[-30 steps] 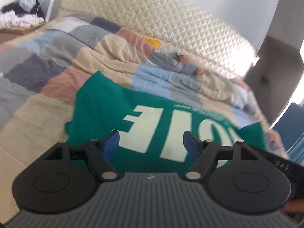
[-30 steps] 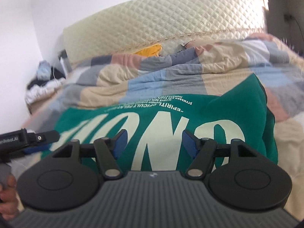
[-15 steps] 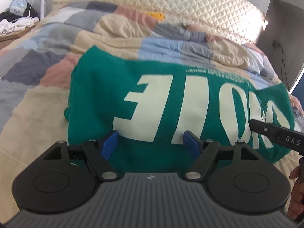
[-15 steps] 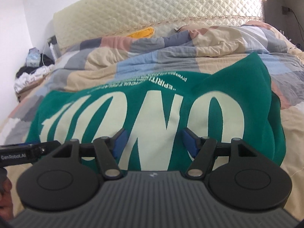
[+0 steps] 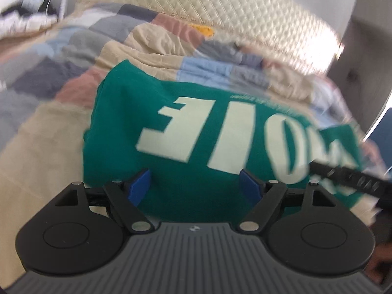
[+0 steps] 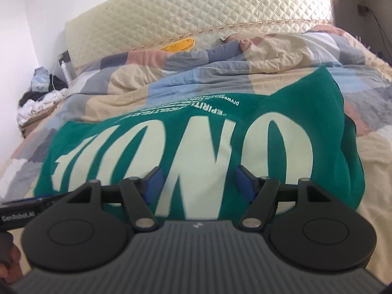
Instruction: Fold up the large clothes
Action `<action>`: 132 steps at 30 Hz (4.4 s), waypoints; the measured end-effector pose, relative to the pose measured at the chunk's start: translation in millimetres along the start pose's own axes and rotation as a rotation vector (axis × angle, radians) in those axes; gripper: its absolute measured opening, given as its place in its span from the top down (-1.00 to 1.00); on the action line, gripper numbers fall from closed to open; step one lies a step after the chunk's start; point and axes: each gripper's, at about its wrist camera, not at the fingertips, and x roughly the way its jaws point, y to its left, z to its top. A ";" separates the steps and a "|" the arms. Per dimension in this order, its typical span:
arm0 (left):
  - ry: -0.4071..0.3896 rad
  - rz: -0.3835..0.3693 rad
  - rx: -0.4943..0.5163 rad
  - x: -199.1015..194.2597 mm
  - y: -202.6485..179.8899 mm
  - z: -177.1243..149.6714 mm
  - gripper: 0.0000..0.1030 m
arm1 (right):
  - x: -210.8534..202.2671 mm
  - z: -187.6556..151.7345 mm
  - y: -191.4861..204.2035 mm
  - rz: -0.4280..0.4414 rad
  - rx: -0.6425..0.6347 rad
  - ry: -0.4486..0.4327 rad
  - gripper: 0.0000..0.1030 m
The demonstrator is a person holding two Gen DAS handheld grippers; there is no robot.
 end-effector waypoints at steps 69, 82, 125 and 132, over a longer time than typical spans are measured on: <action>-0.152 -0.546 -0.734 3.8 4.1 39.0 0.32 | -81.5 101.5 -128.4 0.310 0.501 -0.252 0.39; -0.063 -0.647 -0.541 109.4 -208.1 127.7 0.32 | -111.6 187.1 -266.1 0.170 0.499 -0.432 0.39; 0.143 -0.470 -0.039 74.7 -276.8 -6.4 -0.23 | -117.8 2.8 -443.2 -0.228 0.830 -0.394 -0.24; 0.029 -0.475 0.087 -25.1 -297.8 41.2 -0.23 | -199.6 63.7 -388.6 -0.170 0.682 -0.499 -0.24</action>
